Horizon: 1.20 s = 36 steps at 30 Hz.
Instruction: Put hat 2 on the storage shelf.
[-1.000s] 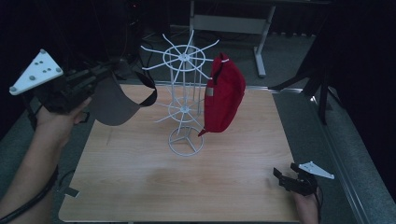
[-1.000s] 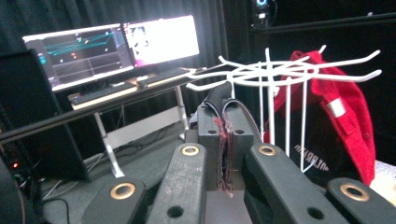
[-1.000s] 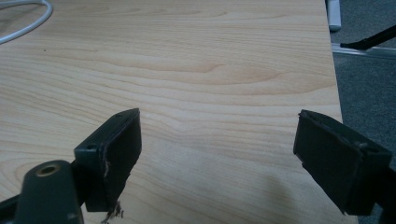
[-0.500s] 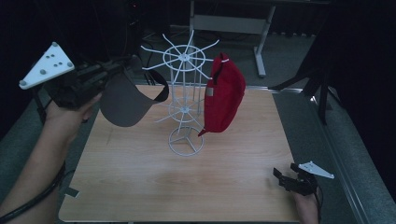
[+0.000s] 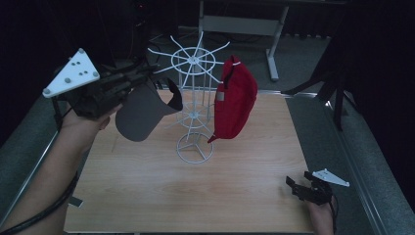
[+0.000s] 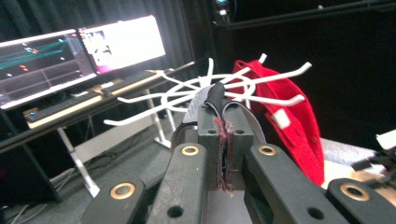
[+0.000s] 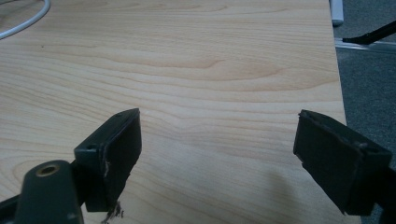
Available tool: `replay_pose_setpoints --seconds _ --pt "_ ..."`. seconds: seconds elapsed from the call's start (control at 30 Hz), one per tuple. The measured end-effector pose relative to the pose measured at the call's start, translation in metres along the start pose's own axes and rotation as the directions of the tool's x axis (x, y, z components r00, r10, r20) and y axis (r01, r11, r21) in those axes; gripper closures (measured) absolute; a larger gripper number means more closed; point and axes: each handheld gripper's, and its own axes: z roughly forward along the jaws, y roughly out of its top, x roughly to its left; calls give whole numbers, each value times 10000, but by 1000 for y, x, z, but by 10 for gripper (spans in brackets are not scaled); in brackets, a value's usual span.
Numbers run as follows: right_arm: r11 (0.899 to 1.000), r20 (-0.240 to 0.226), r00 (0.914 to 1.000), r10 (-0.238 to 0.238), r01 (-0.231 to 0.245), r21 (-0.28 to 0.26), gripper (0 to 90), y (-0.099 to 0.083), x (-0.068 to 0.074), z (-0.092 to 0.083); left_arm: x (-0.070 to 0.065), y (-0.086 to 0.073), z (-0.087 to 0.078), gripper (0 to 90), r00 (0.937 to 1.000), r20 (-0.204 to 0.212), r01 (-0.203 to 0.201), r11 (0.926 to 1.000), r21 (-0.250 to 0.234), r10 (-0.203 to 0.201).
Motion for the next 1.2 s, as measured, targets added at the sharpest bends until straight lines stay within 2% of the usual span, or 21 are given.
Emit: replay_pose_setpoints --seconds 0.23,0.4,0.7,0.87,0.9,1.0,1.1,1.2 --pt "10000 -9 10000 61 -61 -8 150 0 -1 0 -8 -13 6 885 9994 334 106 9996 259 -115" --pt "10000 -16 10000 60 -60 -13 150 0 -1 0 -8 -22 6 876 9986 337 390 9990 218 -398" --pt "10000 -11 10000 45 -45 16 150 0 -1 0 -12 -32 10 870 9985 412 340 9975 620 -366" --pt "10000 -23 10000 65 -65 21 150 0 -1 0 -12 -36 10 869 9976 409 536 9969 584 -561" --pt "10000 -27 10000 74 -74 13 150 0 -1 0 -12 -37 9 859 9972 450 577 9965 602 -604" --pt "10000 -37 10000 76 -76 4 150 0 -1 0 -13 -38 8 702 9973 545 445 9964 722 -485" --pt "10000 -36 10000 77 -77 -1 150 0 -1 0 -13 -40 5 607 9962 618 584 9967 570 -619" --pt "10000 -30 10000 83 -83 1 150 0 -1 0 -13 -41 3 596 9960 585 641 9967 492 -670"
